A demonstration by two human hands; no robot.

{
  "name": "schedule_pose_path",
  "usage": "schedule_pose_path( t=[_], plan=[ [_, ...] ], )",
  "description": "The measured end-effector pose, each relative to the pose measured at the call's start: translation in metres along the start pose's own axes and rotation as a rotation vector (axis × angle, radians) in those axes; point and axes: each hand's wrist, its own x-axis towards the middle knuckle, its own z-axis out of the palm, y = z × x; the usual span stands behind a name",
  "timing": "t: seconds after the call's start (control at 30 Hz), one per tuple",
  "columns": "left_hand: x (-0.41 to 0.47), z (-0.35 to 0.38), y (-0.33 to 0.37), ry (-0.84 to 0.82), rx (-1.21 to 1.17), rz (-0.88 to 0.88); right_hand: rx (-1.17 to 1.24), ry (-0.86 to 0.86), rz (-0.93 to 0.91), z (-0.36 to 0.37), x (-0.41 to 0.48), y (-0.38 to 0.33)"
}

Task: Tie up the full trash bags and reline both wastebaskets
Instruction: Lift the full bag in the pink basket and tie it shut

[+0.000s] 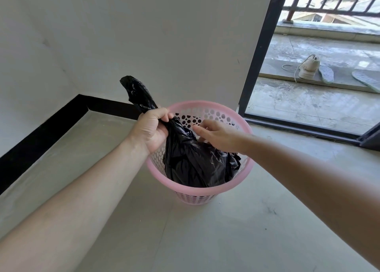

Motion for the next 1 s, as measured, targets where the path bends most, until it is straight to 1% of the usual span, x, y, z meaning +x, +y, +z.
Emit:
schedule_pose_path(
  t=[0.07, 0.2, 0.33, 0.5, 0.57, 0.67, 0.77, 0.83, 0.9, 1.0],
  plan=[
    [-0.002, 0.0, 0.003, -0.006, -0.04, -0.009, 0.037, 0.081, -0.026, 0.002, 0.003, 0.005],
    [-0.008, 0.003, 0.005, -0.016, -0.04, -0.006, 0.131, 0.169, -0.133, 0.005, 0.006, 0.002],
    [-0.013, 0.008, 0.007, -0.037, -0.073, 0.005, 0.138, 0.14, -0.18, 0.014, 0.006, -0.004],
    [-0.015, 0.01, 0.008, -0.063, -0.036, 0.014, 0.165, 0.084, -0.198, 0.022, 0.009, -0.009],
    [-0.015, 0.012, 0.007, -0.053, -0.061, 0.003, 0.142, 0.158, -0.205, 0.02, 0.009, -0.009],
    [-0.009, 0.012, 0.01, 0.035, -0.168, -0.002, 0.08, 0.404, -0.182, 0.016, 0.008, -0.008],
    [-0.003, 0.013, 0.014, 0.118, -0.15, 0.013, -0.02, 0.559, -0.209, 0.011, 0.002, -0.007],
    [-0.003, 0.015, 0.011, 0.124, -0.15, -0.002, -0.057, 0.644, -0.242, 0.006, -0.002, -0.008],
    [-0.005, 0.017, 0.006, 0.087, -0.14, -0.03, -0.028, 0.684, -0.278, 0.001, -0.002, -0.012],
    [-0.009, 0.022, -0.001, 0.048, -0.119, -0.059, 0.092, 0.622, -0.234, -0.003, 0.002, -0.017]
  ],
)
